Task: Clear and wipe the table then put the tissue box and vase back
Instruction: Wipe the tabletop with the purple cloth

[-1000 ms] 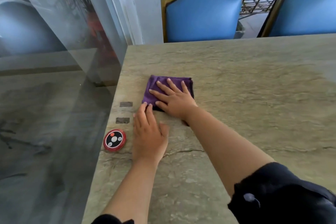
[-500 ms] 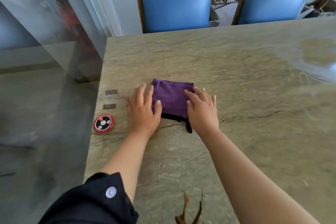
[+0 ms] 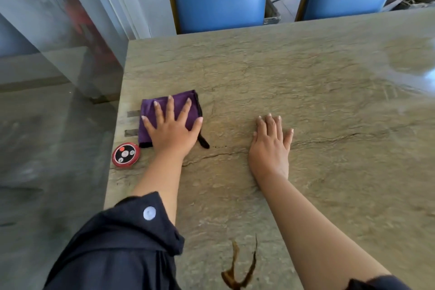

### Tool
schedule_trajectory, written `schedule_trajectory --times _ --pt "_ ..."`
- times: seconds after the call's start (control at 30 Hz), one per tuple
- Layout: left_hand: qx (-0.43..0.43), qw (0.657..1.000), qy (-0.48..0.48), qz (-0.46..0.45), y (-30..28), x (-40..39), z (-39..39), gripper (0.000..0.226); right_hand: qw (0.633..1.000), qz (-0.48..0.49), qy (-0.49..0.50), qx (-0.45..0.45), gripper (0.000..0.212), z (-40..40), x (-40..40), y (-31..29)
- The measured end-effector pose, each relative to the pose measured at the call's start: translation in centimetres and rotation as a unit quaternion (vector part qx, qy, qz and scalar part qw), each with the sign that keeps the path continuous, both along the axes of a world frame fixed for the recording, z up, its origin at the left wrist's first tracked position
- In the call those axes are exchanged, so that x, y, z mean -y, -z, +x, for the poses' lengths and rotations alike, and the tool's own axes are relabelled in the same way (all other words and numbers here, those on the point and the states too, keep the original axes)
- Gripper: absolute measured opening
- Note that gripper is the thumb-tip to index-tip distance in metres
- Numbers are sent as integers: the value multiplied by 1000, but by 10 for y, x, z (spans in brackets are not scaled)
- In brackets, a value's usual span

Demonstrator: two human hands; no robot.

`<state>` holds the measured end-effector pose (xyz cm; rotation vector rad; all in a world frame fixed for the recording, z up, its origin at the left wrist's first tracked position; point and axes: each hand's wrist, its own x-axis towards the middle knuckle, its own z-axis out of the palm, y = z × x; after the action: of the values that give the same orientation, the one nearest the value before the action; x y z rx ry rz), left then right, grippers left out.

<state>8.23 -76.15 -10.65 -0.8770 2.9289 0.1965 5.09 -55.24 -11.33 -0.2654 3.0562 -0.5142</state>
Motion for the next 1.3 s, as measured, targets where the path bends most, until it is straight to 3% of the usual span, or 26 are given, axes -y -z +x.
schedule_trajectory --times 0.1,0.27,0.4,0.5,0.6,0.73,0.87,1.0,1.13,1.3 --pt "-8 1000 17 9 0 -47 40 62 1000 -15 -7 8 50 0 -2 -3" --pt "-23 989 146 -7 0 -114 104 56 993 -89 -58 56 47 16 -30 -17" --pt "9 995 102 15 -5 -85 41 52 999 -33 38 21 45 71 -74 -20" --pt "36 995 86 33 -5 -99 -6 52 999 -16 27 21 46 84 -89 -12" --pt "17 984 174 31 -3 -133 -1 51 999 -13 31 26 47 75 -87 -8" --pt "-13 958 285 0 2 -148 71 52 999 -7 33 26 51 75 -88 -5" --pt "-11 978 207 -9 1 -102 125 54 999 -21 35 32 53 86 -83 -12" --pt "18 997 74 19 -6 -58 121 51 996 -36 -72 50 56 117 -63 -15" --pt "8 999 7 37 -6 -81 145 51 992 -42 -106 48 55 127 -68 -14" --pt "-6 1000 21 8 -4 -142 257 54 987 -33 -146 55 62 150 -87 -17"
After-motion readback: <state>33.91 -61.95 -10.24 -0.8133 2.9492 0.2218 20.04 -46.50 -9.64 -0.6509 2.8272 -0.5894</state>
